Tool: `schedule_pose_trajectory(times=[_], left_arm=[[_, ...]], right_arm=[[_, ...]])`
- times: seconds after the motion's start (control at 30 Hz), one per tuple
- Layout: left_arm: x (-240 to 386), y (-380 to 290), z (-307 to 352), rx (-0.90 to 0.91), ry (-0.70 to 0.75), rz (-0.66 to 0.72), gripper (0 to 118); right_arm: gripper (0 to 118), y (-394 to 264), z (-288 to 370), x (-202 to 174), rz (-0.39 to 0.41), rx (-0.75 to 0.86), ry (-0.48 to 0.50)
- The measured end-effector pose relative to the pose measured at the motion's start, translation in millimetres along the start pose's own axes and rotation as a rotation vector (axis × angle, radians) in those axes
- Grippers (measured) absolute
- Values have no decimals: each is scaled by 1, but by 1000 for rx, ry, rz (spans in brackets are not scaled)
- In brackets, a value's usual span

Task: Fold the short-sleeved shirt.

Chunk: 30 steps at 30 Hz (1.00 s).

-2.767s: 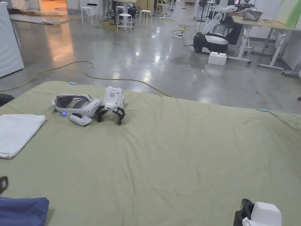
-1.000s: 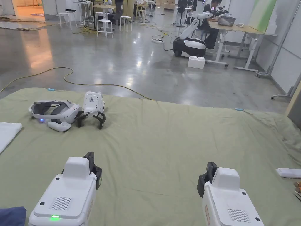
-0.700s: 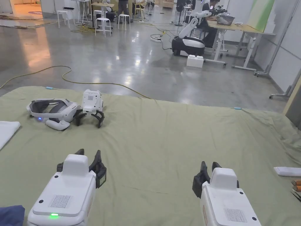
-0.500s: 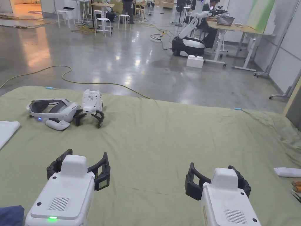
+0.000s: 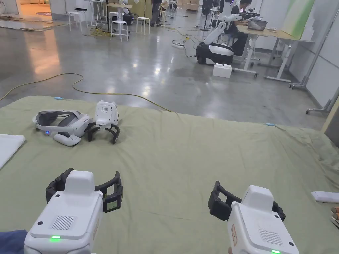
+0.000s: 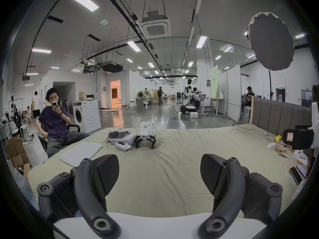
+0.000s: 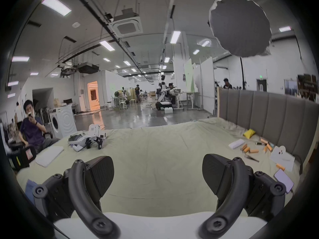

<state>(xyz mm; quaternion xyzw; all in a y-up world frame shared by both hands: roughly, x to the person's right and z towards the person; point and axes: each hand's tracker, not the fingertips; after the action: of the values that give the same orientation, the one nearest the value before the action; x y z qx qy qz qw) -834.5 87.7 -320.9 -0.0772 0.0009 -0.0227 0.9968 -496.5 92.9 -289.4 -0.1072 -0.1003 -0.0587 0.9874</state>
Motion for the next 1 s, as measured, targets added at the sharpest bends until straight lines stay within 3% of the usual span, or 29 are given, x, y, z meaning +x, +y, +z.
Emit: schedule_pose_trajectory(times=[0.3, 0.73, 1.0], left_arm=[[-2, 2, -2, 19, -52, 64, 107], [0, -2, -4, 61, -61, 82, 107], [-1, -4, -6, 57, -17, 91, 111]], right_arm=[[105, 10, -11, 2, -70, -109, -71], [105, 20, -9, -11, -40, -124, -121], [105, 21, -10, -12, -29, -123, -81]])
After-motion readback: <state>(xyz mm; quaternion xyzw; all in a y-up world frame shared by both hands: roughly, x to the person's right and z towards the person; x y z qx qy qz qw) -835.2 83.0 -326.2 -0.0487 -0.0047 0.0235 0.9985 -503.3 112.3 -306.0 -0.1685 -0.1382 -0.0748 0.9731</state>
